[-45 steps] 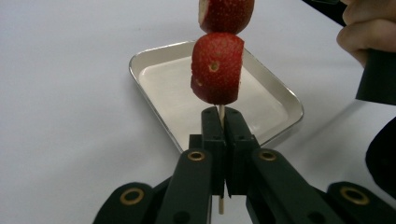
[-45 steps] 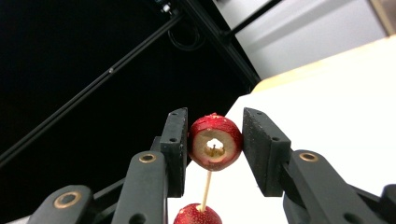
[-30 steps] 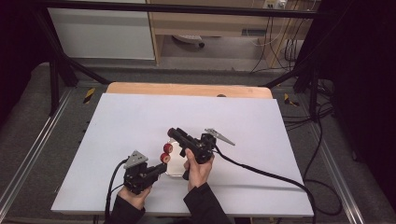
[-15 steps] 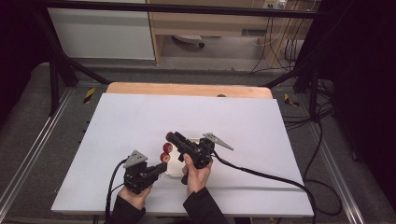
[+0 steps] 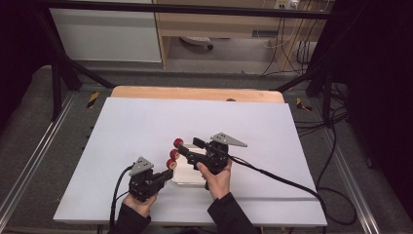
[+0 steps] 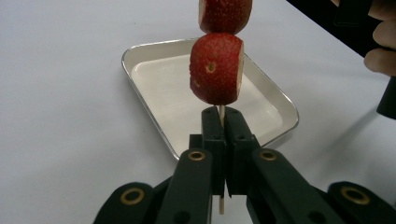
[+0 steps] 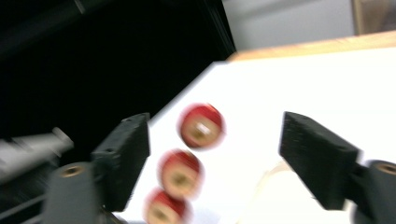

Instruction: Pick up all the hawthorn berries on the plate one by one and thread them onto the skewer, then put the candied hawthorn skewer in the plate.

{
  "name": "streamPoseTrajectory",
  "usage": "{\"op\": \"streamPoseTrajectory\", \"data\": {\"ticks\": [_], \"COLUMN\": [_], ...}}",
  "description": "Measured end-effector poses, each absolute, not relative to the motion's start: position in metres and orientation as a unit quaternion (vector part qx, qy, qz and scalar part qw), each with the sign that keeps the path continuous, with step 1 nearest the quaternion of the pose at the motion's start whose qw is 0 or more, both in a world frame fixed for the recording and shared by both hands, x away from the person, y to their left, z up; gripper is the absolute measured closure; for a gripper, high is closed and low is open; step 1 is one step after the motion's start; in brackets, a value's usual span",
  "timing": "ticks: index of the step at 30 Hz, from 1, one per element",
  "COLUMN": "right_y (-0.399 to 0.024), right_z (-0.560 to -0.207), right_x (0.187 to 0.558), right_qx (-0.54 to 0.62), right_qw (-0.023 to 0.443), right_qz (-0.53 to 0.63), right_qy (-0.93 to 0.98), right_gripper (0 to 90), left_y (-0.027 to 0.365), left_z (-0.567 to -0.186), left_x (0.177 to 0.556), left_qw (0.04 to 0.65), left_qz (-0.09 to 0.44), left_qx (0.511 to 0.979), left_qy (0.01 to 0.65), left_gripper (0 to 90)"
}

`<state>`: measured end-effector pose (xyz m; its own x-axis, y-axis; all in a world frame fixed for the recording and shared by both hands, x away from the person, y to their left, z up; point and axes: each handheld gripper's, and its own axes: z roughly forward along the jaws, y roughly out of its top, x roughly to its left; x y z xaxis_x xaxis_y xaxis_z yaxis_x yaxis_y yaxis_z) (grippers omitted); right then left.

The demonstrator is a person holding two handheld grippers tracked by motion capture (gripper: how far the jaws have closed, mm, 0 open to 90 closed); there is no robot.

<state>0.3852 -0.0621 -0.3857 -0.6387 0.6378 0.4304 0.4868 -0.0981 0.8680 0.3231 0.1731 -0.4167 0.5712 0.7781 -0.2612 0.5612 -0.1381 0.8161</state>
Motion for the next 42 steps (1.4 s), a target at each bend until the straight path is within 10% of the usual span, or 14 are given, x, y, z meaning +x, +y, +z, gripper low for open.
{"op": "streamPoseTrajectory", "data": {"ticks": [17, 42], "right_y": [-0.127, -0.239], "right_z": [-0.410, -0.434], "right_x": [0.394, 0.359], "right_qx": [0.364, 0.375], "right_qw": [0.120, 0.137], "right_qz": [0.423, 0.410], "right_qy": [0.821, 0.820], "right_gripper": [0.4, 0.5], "left_y": [0.174, 0.134], "left_z": [-0.403, -0.381], "left_x": [0.327, 0.383], "left_qw": [0.473, 0.379], "left_qz": [0.110, 0.081], "left_qx": [0.768, 0.831], "left_qy": [0.416, 0.399], "left_gripper": [88.5, 88.3]}}
